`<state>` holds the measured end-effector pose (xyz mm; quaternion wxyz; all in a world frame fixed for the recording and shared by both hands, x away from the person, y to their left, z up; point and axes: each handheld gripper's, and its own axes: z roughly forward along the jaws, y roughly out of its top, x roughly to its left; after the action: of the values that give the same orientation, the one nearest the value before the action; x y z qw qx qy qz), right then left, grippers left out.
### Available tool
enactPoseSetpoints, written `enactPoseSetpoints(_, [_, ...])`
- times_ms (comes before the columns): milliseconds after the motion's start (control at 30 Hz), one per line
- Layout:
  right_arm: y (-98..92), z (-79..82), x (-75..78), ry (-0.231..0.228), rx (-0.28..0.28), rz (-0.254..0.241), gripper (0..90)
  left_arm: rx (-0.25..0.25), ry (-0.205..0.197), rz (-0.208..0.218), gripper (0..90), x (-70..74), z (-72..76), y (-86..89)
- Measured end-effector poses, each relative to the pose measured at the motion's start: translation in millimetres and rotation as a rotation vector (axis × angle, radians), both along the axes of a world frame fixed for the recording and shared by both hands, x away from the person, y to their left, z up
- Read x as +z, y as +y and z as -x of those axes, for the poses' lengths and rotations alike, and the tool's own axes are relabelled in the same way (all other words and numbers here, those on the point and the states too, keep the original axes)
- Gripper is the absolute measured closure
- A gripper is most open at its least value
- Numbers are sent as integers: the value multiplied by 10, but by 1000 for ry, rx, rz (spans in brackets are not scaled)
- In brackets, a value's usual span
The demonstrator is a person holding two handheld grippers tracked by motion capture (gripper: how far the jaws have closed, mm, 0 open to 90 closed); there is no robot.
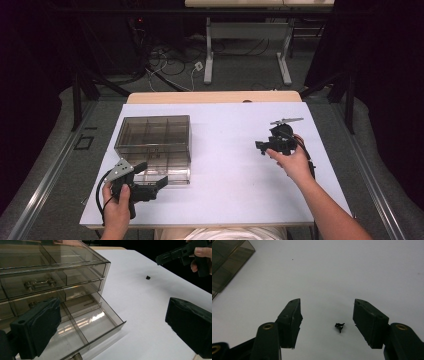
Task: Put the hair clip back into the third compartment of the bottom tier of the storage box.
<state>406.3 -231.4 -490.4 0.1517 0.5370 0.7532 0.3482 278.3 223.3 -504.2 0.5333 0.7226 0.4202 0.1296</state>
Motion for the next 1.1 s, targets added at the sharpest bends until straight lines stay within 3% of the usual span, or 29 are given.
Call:
enactPoseSetpoints(300, [21, -70, -59, 73, -59, -26, 402, 0, 2, 6, 6, -5, -5, 6])
enactPoseSetpoints(467, [28, -106, -99, 99, -72, -12, 410, 1, 6, 5, 6, -8, -7, 9])
enactPoseSetpoints(700, [7, -161, -151, 150, -132, -6, 424, -1, 10, 5, 6, -9, -7, 11])
enactPoseSetpoints(933, [-25, -218, -221, 206, -144, -18, 493, -2, 12, 4, 6, -14, -10, 11])
enactPoseSetpoints(1100, [-28, -238, -268, 216, -154, -4, 523, -2, 12, 4, 6, -14, -10, 12])
